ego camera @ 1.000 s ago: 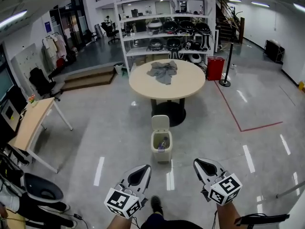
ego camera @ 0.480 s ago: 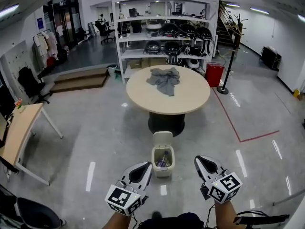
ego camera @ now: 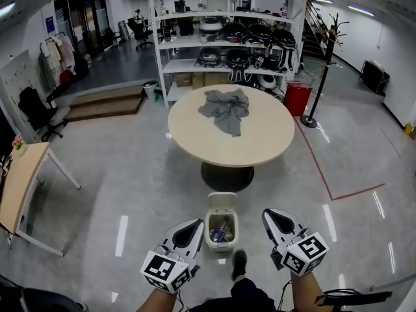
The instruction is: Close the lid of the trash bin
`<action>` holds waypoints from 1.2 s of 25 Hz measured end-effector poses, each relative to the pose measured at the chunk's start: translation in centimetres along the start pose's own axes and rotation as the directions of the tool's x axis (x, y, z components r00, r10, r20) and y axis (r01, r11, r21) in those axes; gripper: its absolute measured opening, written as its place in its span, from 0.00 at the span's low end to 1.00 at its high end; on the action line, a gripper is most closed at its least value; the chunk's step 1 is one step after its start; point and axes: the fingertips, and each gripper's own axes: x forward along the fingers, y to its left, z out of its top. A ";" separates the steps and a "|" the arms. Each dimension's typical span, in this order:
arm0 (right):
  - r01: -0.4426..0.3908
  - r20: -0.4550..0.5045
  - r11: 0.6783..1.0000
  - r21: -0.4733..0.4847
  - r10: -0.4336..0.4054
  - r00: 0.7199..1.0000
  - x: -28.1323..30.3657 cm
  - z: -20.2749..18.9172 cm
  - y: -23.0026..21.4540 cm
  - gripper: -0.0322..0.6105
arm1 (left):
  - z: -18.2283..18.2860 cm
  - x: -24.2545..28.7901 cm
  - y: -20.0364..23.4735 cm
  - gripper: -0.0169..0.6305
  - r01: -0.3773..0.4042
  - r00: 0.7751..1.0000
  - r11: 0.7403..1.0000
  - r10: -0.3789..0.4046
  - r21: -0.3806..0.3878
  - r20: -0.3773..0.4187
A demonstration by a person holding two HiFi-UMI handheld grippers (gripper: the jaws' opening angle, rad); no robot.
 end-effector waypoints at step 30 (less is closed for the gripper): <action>-0.076 -0.128 0.997 0.027 0.079 0.989 24.6 -2.3 -19.5 0.06 | -2.2 25.9 15.9 0.02 0.021 0.986 0.999 -0.026 -0.027 -0.164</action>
